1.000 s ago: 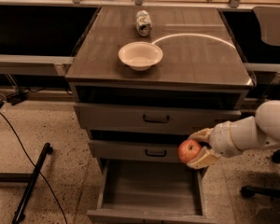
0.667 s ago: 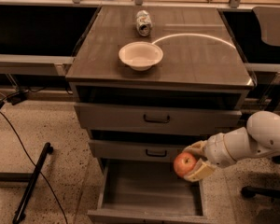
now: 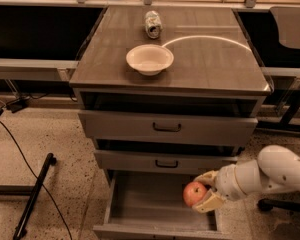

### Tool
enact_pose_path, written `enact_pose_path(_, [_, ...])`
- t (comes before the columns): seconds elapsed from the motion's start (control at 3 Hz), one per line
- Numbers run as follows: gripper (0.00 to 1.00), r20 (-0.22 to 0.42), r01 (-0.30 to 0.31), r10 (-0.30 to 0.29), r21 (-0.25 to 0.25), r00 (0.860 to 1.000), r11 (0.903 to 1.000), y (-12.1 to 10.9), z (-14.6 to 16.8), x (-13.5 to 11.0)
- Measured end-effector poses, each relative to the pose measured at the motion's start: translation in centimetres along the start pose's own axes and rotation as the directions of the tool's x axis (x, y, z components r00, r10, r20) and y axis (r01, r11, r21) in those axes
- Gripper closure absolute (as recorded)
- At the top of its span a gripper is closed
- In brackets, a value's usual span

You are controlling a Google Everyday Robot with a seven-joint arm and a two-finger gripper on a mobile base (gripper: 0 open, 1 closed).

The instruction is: Place apple into bottom drawer

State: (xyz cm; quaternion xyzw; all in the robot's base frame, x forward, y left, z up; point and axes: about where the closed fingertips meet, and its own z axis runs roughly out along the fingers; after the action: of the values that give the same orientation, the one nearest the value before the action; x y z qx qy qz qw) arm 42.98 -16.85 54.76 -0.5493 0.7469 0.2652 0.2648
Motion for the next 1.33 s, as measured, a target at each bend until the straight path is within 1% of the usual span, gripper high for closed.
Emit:
enact_pose_path(0.33, [1.0, -0.023, -0.092, 0.093, 0.046, 0.995, 0.9947, 2.5, 4.3, 4.7])
enact_pose_path(0.67, [1.0, 0.04, -0.147, 0.143, 0.124, 0.989, 0.9812, 2.0, 6.1, 7.4])
enact_pose_path(1.0, [1.0, 0.041, -0.152, 0.149, 0.117, 0.988, 0.9814, 2.0, 6.2, 7.4])
enact_pose_path(1.33, [1.0, 0.182, -0.162, 0.127, 0.191, 0.975, 0.9682, -0.9, 6.9, 5.6])
